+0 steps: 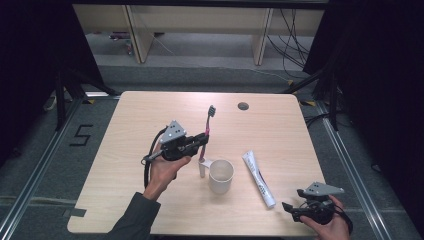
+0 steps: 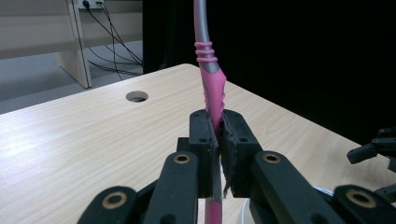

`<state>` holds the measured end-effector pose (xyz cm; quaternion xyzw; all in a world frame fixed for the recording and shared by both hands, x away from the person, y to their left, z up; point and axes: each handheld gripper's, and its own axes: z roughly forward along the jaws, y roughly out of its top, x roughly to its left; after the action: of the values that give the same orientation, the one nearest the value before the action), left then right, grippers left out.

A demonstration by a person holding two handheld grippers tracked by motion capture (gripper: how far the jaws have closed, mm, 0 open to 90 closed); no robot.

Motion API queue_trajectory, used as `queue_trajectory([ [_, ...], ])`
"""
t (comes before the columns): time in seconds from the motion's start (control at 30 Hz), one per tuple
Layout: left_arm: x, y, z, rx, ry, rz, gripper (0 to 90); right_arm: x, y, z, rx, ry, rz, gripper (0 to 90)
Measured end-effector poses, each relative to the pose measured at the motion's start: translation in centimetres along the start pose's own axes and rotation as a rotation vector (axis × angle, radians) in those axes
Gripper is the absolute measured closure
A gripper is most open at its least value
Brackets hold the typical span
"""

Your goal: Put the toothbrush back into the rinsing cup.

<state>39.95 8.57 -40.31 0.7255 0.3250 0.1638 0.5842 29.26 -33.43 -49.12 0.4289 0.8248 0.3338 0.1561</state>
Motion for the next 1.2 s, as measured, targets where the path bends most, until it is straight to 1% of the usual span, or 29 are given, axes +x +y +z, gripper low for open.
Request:
queue_trajectory([
  [0.03,0.1,-0.1,0.1,0.002,0.0,-0.002,83.0,0.0,0.0,0.0,0.003,0.001,-0.001,24.7],
  [0.07,0.1,-0.2,0.2,0.004,-0.001,0.0,83.0,-0.1,0.0,0.1,-0.009,0.002,-0.011,24.7],
  [0.1,0.2,-0.3,0.2,0.006,0.004,-0.001,83.0,0.0,0.0,0.0,-0.004,-0.001,-0.001,24.7],
  [0.13,0.2,-0.4,0.3,0.005,0.005,-0.006,83.0,0.0,0.0,0.0,-0.005,0.001,-0.001,24.7],
  [0.17,0.3,-0.5,0.3,0.007,0.005,-0.002,83.0,0.1,0.0,0.0,0.007,0.003,0.017,24.7],
  [0.2,0.3,-0.7,0.3,0.005,0.008,-0.003,83.0,0.1,0.0,0.0,0.01,0.005,0.017,24.7],
  [0.23,0.3,-0.8,0.4,0.009,0.005,0.0,83.0,0.0,0.0,0.0,-0.001,0.005,-0.004,24.7],
  [0.3,0.3,-1.1,0.4,0.011,0.005,0.003,83.0,0.1,0.0,0.0,0.007,0.006,0.018,24.7],
  [0.37,0.2,-1.3,0.5,0.017,0.003,0.0,82.9,0.1,0.0,0.0,0.015,0.005,0.018,24.7],
  [0.47,0.1,-1.5,0.5,0.023,-0.001,0.007,83.0,0.1,0.0,0.0,0.009,0.005,0.013,24.7],
  [0.5,0.1,-1.6,0.5,0.025,-0.002,0.008,82.9,0.2,0.0,0.0,0.014,0.011,0.023,24.7],
  [0.57,0.0,-1.9,0.5,0.031,-0.01,0.013,82.9,0.2,0.0,0.0,0.017,0.011,0.024,24.7],
  [0.6,0.0,-2.0,0.4,0.038,-0.003,0.016,82.9,0.2,0.0,0.0,0.021,0.011,0.027,24.7],
  [0.63,0.0,-2.1,0.4,0.044,-0.005,0.018,82.9,0.1,0.0,0.0,0.006,0.007,0.016,24.7],
  [0.67,0.0,-2.2,0.3,0.043,-0.002,0.017,82.9,0.1,0.0,0.0,0.006,0.006,0.013,24.7],
  [0.7,0.0,-2.3,0.2,0.044,-0.004,0.018,82.9,0.2,0.0,0.0,0.017,0.011,0.029,24.7],
  [0.73,0.0,-2.4,0.1,0.047,-0.007,0.015,82.8,0.1,0.0,0.0,0.019,0.01,0.019,24.7],
  [0.77,0.0,-2.5,0.1,0.048,-0.012,0.016,82.8,0.2,0.0,0.0,0.019,0.011,0.023,24.7],
  [0.8,0.0,-2.6,0.0,0.059,-0.006,0.016,82.8,0.2,0.0,0.0,0.019,0.011,0.03,24.7],
  [0.83,0.1,-2.8,-0.1,0.067,-0.005,0.022,82.8,-0.1,0.1,0.1,-0.012,0.006,-0.02,24.7],
  [0.9,0.2,-3.1,-0.1,0.074,-0.006,0.016,82.8,0.2,0.0,0.1,0.004,0.013,0.015,24.7],
  [0.93,0.2,-3.2,-0.1,0.077,-0.004,0.014,82.8,0.3,0.0,0.0,0.011,0.011,0.024,24.7],
  [0.97,0.3,-3.4,-0.1,0.075,-0.011,0.007,82.7,0.2,0.0,0.1,0.007,0.014,0.011,24.7],
  [1.0,0.3,-3.6,-0.1,0.085,-0.009,0.01,82.7,0.2,0.0,0.1,-0.009,0.006,0.002,24.7],
  [1.03,0.3,-3.7,-0.2,0.089,-0.008,0.007,82.7,0.1,0.0,0.1,-0.001,0.014,-0.001,24.7],
  [1.07,0.3,-3.9,-0.2,0.092,-0.01,0.007,82.6,0.2,0.0,0.1,0.0,0.014,0.001,24.7],
  [1.1,0.3,-4.1,-0.2,0.099,-0.009,0.009,82.6,0.3,0.1,0.1,0.013,0.019,0.023,24.7],
  [1.13,0.3,-4.3,-0.2,0.106,-0.009,0.009,82.5,0.2,0.0,0.1,0.009,0.019,0.013,24.7],
  [1.2,0.3,-4.7,-0.2,0.117,-0.014,0.011,82.5,0.2,0.0,0.1,0.01,0.022,0.012,24.7],
])
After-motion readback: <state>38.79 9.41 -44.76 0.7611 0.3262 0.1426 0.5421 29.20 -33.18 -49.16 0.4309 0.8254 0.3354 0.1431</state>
